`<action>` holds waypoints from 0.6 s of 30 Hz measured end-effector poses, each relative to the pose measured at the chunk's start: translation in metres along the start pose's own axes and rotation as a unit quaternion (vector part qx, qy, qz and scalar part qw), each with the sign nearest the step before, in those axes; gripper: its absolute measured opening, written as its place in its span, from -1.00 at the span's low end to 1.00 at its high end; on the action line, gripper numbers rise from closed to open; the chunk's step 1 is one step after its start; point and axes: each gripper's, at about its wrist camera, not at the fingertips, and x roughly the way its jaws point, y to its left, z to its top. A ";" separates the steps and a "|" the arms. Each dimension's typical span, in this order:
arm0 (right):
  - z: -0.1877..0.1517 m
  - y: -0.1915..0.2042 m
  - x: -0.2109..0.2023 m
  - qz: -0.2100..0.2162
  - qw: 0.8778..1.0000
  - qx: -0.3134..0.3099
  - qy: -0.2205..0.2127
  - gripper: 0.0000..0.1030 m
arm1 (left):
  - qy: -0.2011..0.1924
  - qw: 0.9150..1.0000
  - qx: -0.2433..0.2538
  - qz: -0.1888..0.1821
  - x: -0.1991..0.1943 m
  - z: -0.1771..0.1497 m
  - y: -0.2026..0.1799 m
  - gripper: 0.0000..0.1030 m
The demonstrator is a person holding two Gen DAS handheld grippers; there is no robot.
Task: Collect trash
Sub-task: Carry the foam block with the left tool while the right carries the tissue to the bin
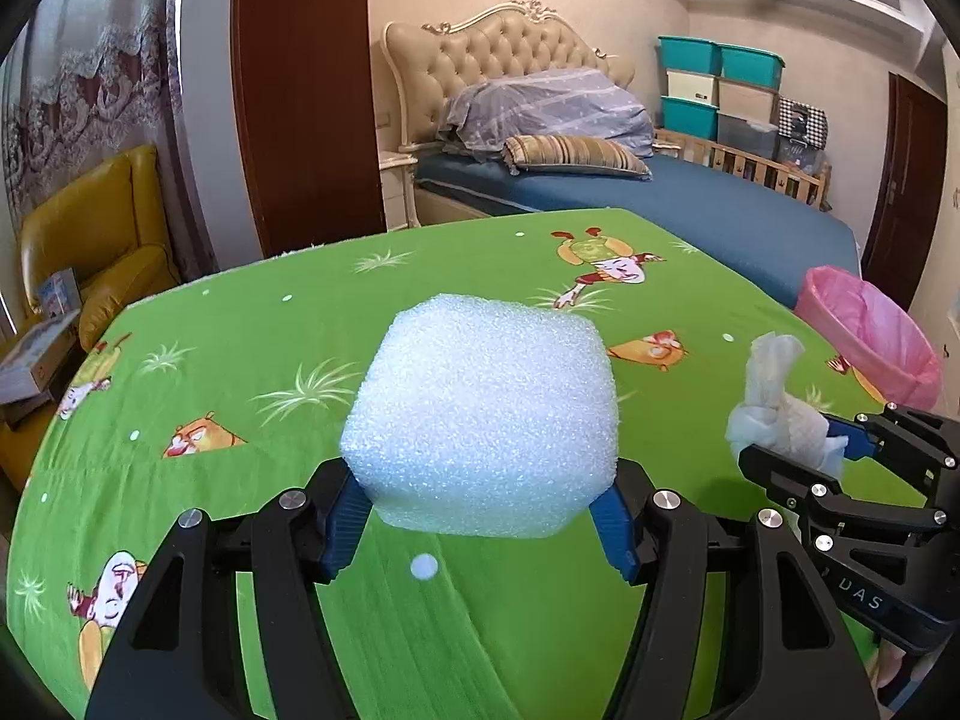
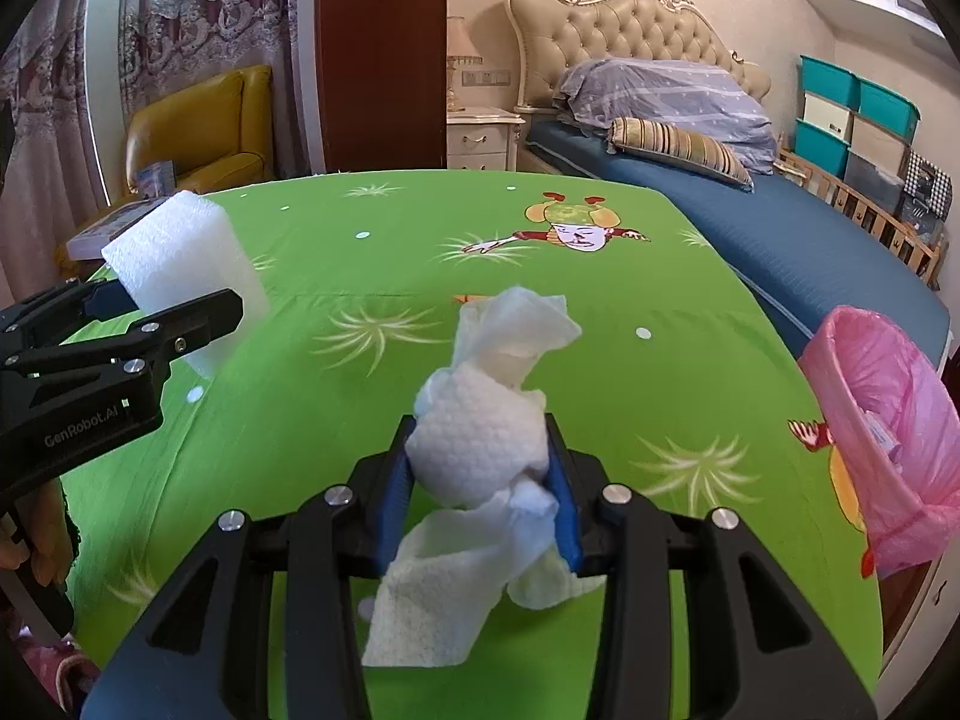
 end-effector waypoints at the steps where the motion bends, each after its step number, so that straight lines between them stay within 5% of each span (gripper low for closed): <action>1: -0.002 0.000 -0.002 0.001 1.000 0.000 -0.001 -0.25 | -0.003 1.000 0.004 0.000 -0.003 -0.002 -0.003 0.15; 18: -0.023 -0.049 -0.051 -0.030 0.998 0.044 -0.040 -0.24 | -0.023 0.997 0.054 -0.041 -0.025 -0.003 -0.052 0.15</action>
